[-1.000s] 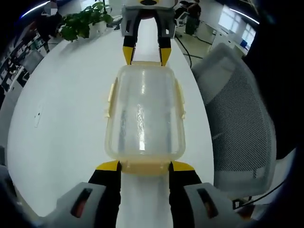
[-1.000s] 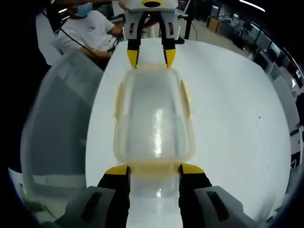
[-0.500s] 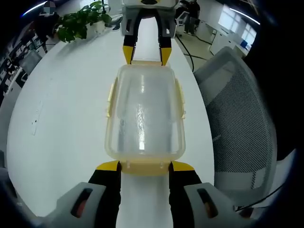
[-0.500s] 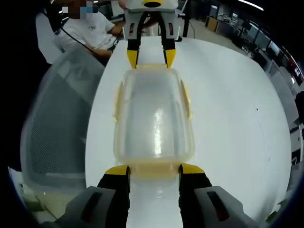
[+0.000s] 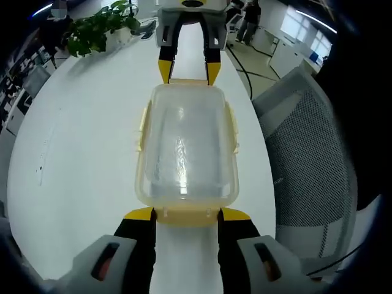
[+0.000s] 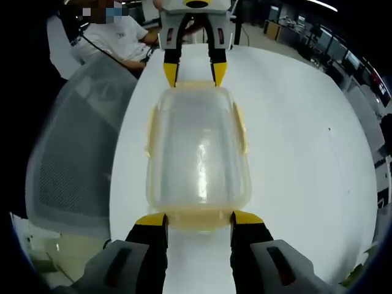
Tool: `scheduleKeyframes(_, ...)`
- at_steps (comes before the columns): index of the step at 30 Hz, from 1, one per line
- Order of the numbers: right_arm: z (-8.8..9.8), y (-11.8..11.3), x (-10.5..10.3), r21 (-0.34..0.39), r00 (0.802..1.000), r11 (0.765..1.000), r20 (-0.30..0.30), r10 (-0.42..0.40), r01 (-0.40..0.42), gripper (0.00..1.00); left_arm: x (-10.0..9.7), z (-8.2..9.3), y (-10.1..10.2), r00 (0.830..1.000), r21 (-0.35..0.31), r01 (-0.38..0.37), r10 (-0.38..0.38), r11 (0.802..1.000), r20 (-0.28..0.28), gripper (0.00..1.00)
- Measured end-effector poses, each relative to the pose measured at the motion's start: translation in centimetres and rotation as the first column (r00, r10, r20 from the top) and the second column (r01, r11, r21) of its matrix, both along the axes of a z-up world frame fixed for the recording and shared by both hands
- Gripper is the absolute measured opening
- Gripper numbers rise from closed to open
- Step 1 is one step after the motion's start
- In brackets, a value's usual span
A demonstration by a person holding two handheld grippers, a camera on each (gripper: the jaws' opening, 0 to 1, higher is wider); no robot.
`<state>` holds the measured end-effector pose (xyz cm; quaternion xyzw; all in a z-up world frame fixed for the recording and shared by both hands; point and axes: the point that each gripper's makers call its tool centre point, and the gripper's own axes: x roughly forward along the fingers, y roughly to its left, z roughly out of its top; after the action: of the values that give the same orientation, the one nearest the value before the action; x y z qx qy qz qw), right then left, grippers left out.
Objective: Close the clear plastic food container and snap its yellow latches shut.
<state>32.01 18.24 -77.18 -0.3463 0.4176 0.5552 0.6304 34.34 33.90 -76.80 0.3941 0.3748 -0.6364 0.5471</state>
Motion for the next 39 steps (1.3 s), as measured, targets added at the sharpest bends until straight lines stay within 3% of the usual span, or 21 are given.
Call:
scheduleKeyframes(13, -0.5, -1.9, -0.6, 0.005, 1.000, 1.000, 0.006, -0.004, 0.004, 0.39, -0.6, -0.6, -1.9, 1.000, 0.012, 0.000, 0.000, 1.000, 0.006, 0.38)
scheduleKeyframes(22, -0.9, -1.5, -0.8, 0.015, 1.000, 1.000, 0.010, -0.005, 0.005, 0.39, -0.8, -1.2, -1.5, 1.000, 0.044, -0.001, 0.000, 0.999, 0.005, 0.38)
scheduleKeyframes(39, -1.3, -1.4, -1.1, 0.033, 0.999, 0.999, 0.034, -0.001, 0.000, 0.39, -1.1, -1.3, -1.5, 1.000, 0.048, 0.009, -0.010, 0.999, 0.023, 0.38)
